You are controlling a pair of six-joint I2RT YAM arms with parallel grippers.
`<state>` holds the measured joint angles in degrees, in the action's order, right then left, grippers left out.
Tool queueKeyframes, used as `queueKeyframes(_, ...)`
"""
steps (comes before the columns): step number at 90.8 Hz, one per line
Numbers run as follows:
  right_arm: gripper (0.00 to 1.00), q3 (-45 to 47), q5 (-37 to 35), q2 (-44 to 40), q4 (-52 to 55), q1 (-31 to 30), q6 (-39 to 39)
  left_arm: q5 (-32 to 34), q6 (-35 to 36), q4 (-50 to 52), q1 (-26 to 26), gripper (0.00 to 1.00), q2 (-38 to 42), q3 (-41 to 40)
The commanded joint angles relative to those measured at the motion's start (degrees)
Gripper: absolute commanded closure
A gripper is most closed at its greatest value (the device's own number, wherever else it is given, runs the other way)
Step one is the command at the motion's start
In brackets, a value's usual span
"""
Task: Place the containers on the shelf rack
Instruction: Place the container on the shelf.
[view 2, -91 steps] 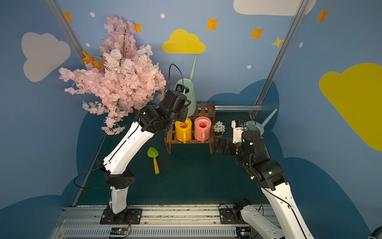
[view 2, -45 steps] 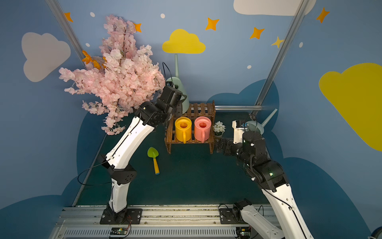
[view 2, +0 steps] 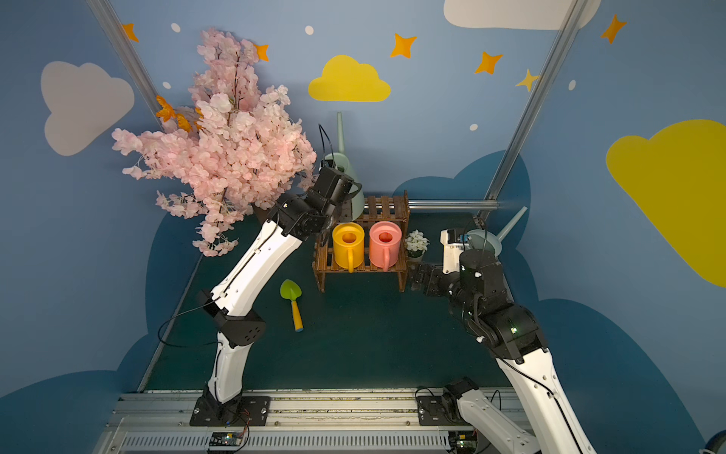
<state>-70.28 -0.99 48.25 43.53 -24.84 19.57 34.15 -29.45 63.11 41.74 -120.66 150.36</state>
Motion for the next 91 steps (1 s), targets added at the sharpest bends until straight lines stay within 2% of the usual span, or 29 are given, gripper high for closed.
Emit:
queueKeyframes(1,0.02,0.42,-0.64,-0.68,-0.55,0.23,0.38,-0.19,-0.93,-1.99,-0.34,0.88,-0.21,2.21)
queueKeyframes(6,0.02,0.47,-0.67,-0.63,-0.55,0.24,0.29,-0.50,-0.97,-1.93,-0.32,0.83,-0.14,2.20)
queueKeyframes(29,0.02,0.51,-0.59,-0.67,-0.51,0.29,0.30,0.77,0.26,-1.29,0.30,0.74,0.23,2.12)
queueKeyframes(52,0.02,0.80,-0.51,-1.28,-0.46,0.29,0.38,1.03,0.22,-1.02,1.18,0.61,0.38,2.13)
queueKeyframes(91,0.02,0.78,-0.59,-2.17,-0.15,0.25,0.60,0.96,-0.43,-0.34,2.68,0.55,1.27,1.65)
